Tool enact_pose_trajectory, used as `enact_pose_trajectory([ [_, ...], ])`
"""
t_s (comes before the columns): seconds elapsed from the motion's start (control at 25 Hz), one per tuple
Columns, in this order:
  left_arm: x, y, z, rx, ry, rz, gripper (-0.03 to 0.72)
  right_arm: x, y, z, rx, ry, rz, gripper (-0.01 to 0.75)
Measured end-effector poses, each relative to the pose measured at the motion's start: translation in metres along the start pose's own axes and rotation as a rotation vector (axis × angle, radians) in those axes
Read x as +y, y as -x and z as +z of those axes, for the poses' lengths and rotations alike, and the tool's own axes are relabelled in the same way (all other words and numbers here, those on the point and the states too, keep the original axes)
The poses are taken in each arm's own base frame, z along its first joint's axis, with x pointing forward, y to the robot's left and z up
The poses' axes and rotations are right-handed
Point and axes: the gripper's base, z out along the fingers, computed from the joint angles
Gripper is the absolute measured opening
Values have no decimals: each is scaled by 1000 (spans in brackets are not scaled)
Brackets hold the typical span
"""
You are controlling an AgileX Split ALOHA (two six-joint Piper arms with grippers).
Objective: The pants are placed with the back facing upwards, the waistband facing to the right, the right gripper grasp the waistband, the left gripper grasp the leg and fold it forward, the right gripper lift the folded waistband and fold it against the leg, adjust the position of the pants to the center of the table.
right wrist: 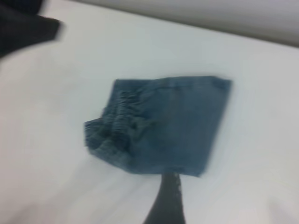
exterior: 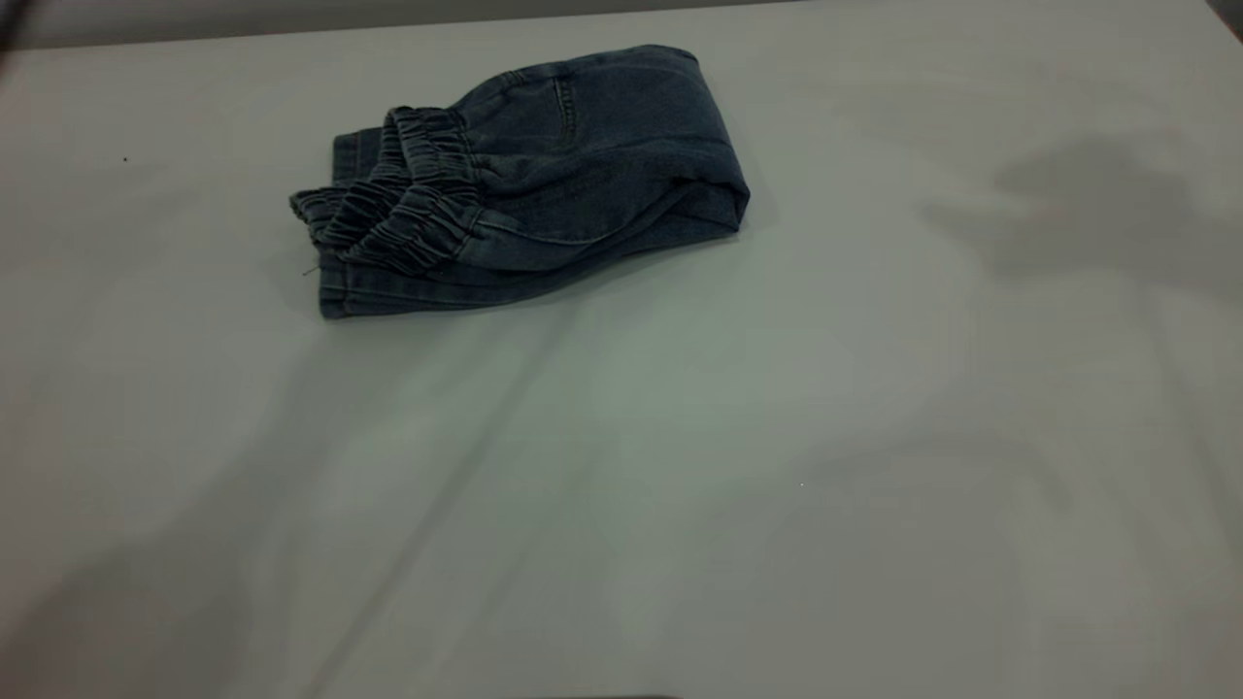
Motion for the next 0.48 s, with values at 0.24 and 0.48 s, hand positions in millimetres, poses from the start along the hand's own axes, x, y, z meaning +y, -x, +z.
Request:
enact_pose_trajectory([
  [0.24,7,16,-93,-173,17,-13,377,40,-11,-72,-124,-103,-38,580],
  [0.48,10,1,-167,-239,22,-25,379,78,-52,-124,-202,-106,-71,580],
])
